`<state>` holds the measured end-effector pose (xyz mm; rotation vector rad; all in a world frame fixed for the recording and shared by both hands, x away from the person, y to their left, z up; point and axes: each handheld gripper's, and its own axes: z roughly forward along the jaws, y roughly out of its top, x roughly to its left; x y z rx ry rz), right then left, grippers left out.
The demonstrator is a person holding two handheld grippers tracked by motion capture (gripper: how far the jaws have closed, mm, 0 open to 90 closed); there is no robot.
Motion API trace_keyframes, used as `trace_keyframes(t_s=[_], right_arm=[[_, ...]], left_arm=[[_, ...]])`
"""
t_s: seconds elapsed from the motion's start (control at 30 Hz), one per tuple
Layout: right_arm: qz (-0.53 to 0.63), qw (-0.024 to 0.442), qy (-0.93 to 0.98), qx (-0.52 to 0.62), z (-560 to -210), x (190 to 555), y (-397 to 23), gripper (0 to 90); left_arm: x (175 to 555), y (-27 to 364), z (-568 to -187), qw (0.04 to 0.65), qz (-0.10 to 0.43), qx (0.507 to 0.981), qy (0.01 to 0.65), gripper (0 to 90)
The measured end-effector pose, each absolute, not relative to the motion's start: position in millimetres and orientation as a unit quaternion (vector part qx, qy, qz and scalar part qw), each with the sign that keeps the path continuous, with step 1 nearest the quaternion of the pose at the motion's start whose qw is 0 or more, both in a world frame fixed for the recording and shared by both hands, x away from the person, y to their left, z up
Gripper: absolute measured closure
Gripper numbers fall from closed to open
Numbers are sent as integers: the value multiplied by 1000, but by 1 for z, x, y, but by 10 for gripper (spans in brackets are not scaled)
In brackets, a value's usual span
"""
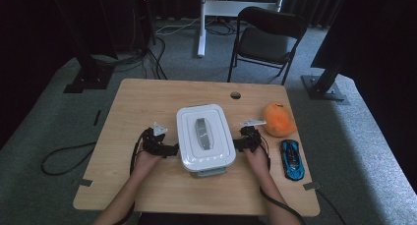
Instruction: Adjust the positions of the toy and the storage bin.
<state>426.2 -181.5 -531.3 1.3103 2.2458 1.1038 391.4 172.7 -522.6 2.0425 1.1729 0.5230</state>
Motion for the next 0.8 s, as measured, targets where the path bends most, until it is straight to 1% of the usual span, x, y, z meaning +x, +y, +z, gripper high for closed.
trace_keyframes(t_s=[0.07,0.13,0.2,0.4,0.5,0.8], right_arm=[[390,158,785,454,-527,429,-178,139],[394,165,785,449,-524,431,-175,138],[402,158,785,443,-522,433,-172,146],[398,159,794,432,-518,436,-170,156],[404,168,794,423,-516,435,-168,174],[410,148,805,402,-515,434,-159,190]], left_arm=[[394,172,-522,356,210,791,451,29],[395,170,-521,358,205,794,447,29],[395,167,-519,358,206,798,438,29],[391,166,-512,357,209,804,427,27],[389,166,-510,351,218,807,422,27],[379,172,-508,345,226,806,425,28]])
